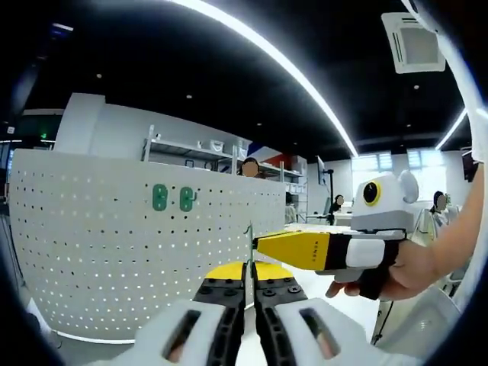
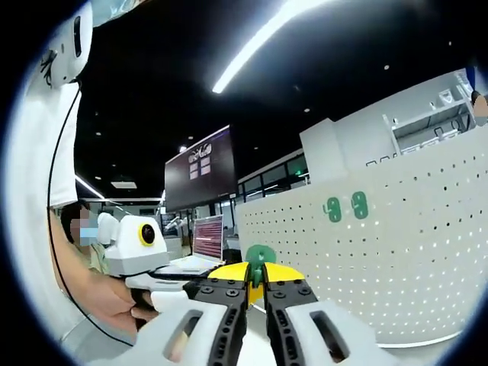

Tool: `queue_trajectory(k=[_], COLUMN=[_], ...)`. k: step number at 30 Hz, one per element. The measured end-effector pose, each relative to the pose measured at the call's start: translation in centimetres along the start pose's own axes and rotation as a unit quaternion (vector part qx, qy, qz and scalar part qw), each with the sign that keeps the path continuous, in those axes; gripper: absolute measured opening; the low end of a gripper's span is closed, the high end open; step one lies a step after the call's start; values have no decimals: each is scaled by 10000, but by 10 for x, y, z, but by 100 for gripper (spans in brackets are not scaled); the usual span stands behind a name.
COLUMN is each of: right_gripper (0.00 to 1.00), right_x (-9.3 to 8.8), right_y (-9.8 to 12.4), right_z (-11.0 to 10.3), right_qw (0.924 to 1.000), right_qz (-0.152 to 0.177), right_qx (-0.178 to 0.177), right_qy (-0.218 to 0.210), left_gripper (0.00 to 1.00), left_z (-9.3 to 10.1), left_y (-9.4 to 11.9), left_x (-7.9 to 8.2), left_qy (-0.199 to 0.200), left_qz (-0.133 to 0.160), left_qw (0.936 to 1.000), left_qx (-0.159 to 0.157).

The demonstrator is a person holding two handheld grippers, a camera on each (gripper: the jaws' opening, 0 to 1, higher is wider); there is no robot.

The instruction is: Insert the hook assembly into the mounting plate slot until the hook locks in place.

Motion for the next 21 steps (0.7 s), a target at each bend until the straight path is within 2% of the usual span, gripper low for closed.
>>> queue_trajectory(k=[7, 11, 17, 21], right_gripper=[2, 2, 1, 0], right_x=[-2, 0, 2, 0], right_y=[-2, -3, -5, -4], right_z=[-2, -3, -4, -6], right_qw=[9999, 9998, 9998, 9994], right_qz=[-75, -155, -126, -178], right_qx=[-88, -116, -158, -197], right_qy=[-49, 99, 22, 216], left_gripper=[2, 2, 1, 2], left_z=[0, -1, -1, -1], left_y=[1, 2, 2, 2], left_x=[-1, 0, 3, 2], left_qy=[-74, -101, -180, -172], left_qz=[-78, -76, -53, -106], left_qw=[9999, 9999, 9998, 9998], left_qx=[69, 58, 84, 78])
Point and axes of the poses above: the point that each gripper's makers call its tool centre point, and the gripper's own axes: y roughly backward along the fingers, z roughly to its right, x roughly out of its top, the point moved 10 cm from there along y, roughly backward along the fingers, and after that the axes turned 4 degrees about -x, right-handed, at the moved point
